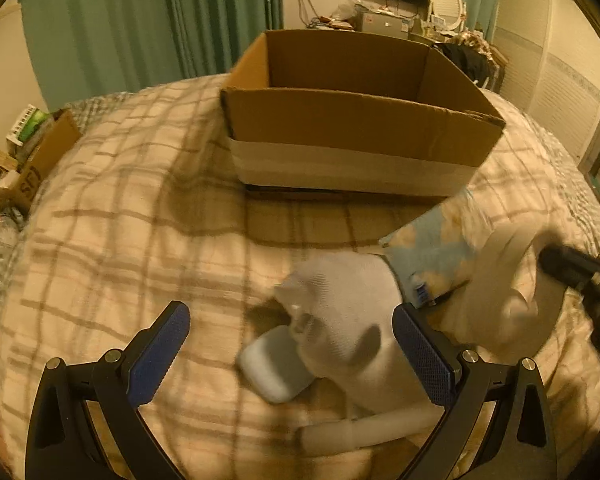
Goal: Organize objects
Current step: 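Grasp the white tape roll with the right gripper while the left gripper grasps the white sock, then carry the tape roll and sock into the cardboard box and open both grippers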
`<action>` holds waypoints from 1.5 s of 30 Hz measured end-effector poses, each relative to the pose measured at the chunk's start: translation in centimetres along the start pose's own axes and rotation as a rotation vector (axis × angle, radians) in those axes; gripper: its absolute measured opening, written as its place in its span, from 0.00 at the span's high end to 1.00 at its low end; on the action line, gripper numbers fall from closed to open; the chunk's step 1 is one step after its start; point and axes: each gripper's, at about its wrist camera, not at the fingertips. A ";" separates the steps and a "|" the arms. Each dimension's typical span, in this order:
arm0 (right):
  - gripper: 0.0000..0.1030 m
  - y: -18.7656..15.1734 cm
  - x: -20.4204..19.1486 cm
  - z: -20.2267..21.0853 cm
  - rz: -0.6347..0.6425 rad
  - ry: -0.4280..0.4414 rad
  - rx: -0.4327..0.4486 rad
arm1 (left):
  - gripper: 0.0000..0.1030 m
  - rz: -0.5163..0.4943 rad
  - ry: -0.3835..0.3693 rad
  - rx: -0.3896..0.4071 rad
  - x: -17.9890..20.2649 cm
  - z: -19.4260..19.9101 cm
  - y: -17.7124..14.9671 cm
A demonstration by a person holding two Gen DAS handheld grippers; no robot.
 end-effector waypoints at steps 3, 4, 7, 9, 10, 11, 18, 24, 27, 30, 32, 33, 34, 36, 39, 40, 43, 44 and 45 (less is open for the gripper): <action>0.94 0.1 1.2 1.1 -0.029 -0.013 0.025 | 0.00 -0.007 -0.040 -0.038 0.9 -1.4 -0.3; 0.95 0.2 1.5 1.3 -0.037 -0.014 0.029 | 0.00 -0.012 -0.045 -0.052 1.2 -1.9 -0.5; 0.95 0.0 2.2 1.7 -0.054 -0.010 0.037 | 0.13 -0.031 -0.059 -0.092 1.9 -3.1 -1.2; 0.95 -0.1 2.5 2.0 -0.058 -0.012 0.043 | 0.38 -0.030 -0.053 -0.122 1.9 -3.7 -1.6; 0.95 -0.1 2.6 2.2 -0.060 -0.015 0.044 | 0.40 -0.030 -0.043 -0.119 1.8 -3.5 -1.7; 0.95 -0.1 2.8 2.3 -0.063 -0.016 0.043 | 0.46 -0.028 -0.044 -0.116 1.8 -3.2 -1.7; 0.95 -0.5 3.3 3.8 -0.074 -0.021 0.041 | 0.56 -0.028 -0.002 -0.070 2.2 0.8 -1.2; 0.95 -0.5 3.9 7.0 -0.100 -0.027 0.076 | 0.56 0.011 0.005 -0.021 1.7 6.6 -0.1; 0.95 0.1 4.0 9.2 -0.104 -0.025 0.110 | 0.56 0.026 -0.002 0.014 2.5 9.5 1.1; 0.96 0.9 3.9 11.7 -0.094 -0.029 0.148 | 0.56 0.024 0.001 0.065 2.9 12.5 2.1; 0.95 1.6 3.9 13.4 -0.092 -0.021 0.179 | 0.56 0.023 -0.006 0.089 3.1 14.1 2.7; 0.96 2.0 3.9 14.3 -0.085 -0.023 0.195 | 0.56 0.022 -0.013 0.103 3.2 15.0 3.1; 0.96 2.4 4.0 15.0 -0.077 -0.026 0.205 | 0.56 0.021 -0.019 0.114 3.4 15.8 3.5; 0.96 3.2 4.1 16.2 -0.063 -0.023 0.228 | 0.56 0.010 -0.024 0.136 3.7 16.7 4.3; 0.96 4.8 4.4 17.6 -0.040 -0.022 0.263 | 0.56 -0.012 -0.024 0.168 4.4 17.8 5.7; 0.96 5.4 4.5 17.9 -0.036 -0.020 0.273 | 0.56 -0.015 -0.024 0.175 4.4 17.9 6.1; 0.95 7.7 5.2 17.7 -0.029 -0.011 0.288 | 0.56 -0.008 -0.033 0.180 4.1 17.6 8.1; 0.96 8.3 5.5 17.4 -0.029 -0.007 0.287 | 0.56 -0.005 -0.031 0.176 4.0 17.3 8.8; 0.96 9.0 5.7 17.0 -0.028 -0.006 0.288 | 0.56 -0.005 -0.026 0.176 3.9 16.8 9.5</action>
Point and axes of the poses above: each gripper's, at about its wrist camera, not at the fingertips, and z roughly against the way its jaws point, x to its right, y to its top, and after that the axes turned 13 degrees about z, right-handed
